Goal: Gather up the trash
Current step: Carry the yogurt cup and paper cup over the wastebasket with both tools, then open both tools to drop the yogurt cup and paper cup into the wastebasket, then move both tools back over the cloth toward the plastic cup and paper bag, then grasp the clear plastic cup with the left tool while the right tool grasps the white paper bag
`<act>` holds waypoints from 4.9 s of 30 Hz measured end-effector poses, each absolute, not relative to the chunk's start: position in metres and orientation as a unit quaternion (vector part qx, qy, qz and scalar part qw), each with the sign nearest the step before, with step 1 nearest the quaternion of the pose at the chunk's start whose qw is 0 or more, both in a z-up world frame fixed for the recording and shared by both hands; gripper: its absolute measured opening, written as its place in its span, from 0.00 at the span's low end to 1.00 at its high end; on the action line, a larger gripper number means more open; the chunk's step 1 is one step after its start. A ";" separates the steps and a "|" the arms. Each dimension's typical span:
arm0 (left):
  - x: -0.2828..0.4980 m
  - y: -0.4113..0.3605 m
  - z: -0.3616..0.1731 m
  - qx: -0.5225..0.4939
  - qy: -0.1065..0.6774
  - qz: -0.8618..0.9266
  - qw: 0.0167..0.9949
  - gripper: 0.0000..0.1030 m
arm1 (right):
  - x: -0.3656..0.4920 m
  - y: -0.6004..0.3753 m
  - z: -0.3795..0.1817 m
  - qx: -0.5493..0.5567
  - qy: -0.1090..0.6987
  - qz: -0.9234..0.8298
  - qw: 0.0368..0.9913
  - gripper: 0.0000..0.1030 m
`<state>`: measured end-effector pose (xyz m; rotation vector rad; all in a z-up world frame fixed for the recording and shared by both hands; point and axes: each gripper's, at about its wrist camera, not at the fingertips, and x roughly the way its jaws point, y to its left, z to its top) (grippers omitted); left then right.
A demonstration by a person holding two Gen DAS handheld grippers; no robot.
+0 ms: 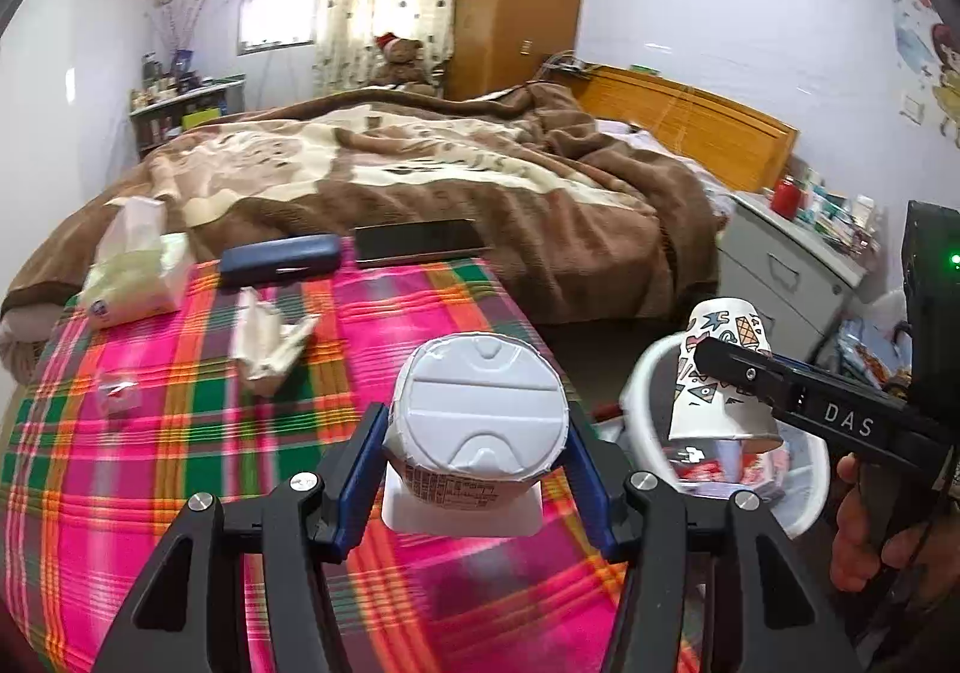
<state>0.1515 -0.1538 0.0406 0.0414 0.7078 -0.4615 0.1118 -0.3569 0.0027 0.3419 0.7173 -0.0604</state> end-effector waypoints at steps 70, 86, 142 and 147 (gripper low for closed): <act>0.122 -0.228 0.019 0.038 0.367 -0.274 0.888 0.66 | 0.078 -0.412 -0.025 0.190 0.379 -0.099 0.900 0.60; 0.145 -0.129 0.027 0.001 0.355 -0.191 0.915 0.66 | 0.110 -0.348 -0.017 0.160 0.373 -0.033 0.914 0.60; 0.321 0.099 -0.044 -0.076 0.423 -0.004 0.903 0.68 | 0.278 -0.154 -0.059 0.123 0.460 0.149 0.867 0.59; 0.327 0.094 -0.049 -0.068 0.427 -0.006 0.902 0.68 | 0.279 -0.146 -0.058 0.108 0.459 0.157 0.868 0.34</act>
